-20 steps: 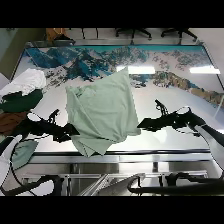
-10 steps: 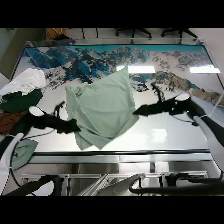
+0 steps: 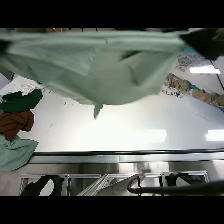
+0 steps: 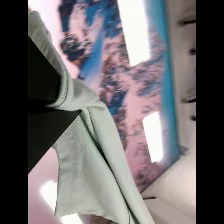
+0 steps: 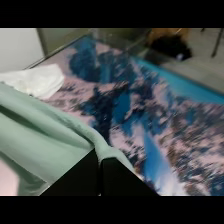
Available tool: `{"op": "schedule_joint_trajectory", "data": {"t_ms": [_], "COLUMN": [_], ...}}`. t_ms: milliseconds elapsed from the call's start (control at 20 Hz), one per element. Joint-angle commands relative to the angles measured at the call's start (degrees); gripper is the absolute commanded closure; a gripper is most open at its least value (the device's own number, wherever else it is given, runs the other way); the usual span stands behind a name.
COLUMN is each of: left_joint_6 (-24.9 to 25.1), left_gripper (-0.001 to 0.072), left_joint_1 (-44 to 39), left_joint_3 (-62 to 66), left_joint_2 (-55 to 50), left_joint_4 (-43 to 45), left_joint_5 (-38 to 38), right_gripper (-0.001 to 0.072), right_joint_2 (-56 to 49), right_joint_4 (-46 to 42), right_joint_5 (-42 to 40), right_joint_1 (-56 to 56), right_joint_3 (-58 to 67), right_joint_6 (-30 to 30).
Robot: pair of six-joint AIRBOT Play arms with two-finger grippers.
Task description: Fold the shirts.
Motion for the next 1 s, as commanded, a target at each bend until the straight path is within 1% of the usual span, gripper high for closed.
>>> {"op": "schedule_joint_trajectory", "data": {"t_ms": [0,100,200,300,350,450,550,600,750,850,900,950], "left_joint_6": [-1.68,-1.64,-0.81,1.70,2.38,4.42,4.39,4.42,4.44,4.28,3.98,3.41], "left_gripper": [0.0694,0.0694,0.0694,0.0694,0.0694,0.0694,0.0694,0.0694,0.0694,0.0693,0.0671,0.0416], "left_joint_1": [6.12,9.20,9.51,6.08,2.95,-3.21,-7.39,-8.31,-9.84,-9.92,-9.92,-9.64], "left_joint_3": [11.54,6.25,-2.01,-11.21,-15.52,-23.58,-28.81,-30.36,-28.33,-22.80,-19.43,-15.74], "left_joint_2": [4.20,5.97,5.97,2.71,0.22,-6.80,-16.26,-21.77,-38.84,-48.11,-51.58,-54.10], "left_joint_4": [5.55,6.29,4.96,2.08,2.47,5.62,11.45,12.26,12.33,11.67,10.62,10.97], "left_joint_5": [0.61,1.16,1.42,3.08,4.74,10.32,15.78,17.62,17.14,14.12,11.87,9.29], "right_gripper": [0.0700,0.0699,0.0699,0.0699,0.0699,0.0699,0.0699,0.0699,0.0698,0.0689,0.0592,0.0437], "right_joint_2": [4.98,4.74,0.94,-6.25,-10.47,-19.76,-30.58,-35.63,-48.15,-51.74,-51.98,-51.60], "right_joint_4": [-9.33,-9.86,-7.98,-2.40,0.37,-0.26,-6.36,-8.37,-6.69,-5.07,-5.16,-5.22], "right_joint_5": [-3.32,-3.06,0.17,4.00,4.68,2.80,-3.58,-6.51,-12.55,-13.97,-14.14,-13.70], "right_joint_1": [-2.16,-2.19,-2.16,-1.68,-0.52,3.65,7.15,8.00,9.57,10.08,10.12,9.81], "right_joint_3": [7.32,7.19,7.15,5.73,4.02,-0.07,-2.21,-2.19,-2.19,-2.14,-2.14,-1.95], "right_joint_6": [0.61,0.59,0.59,-0.55,-1.46,-4.02,-4.33,-4.02,-2.99,-2.60,-2.62,-2.60]}}
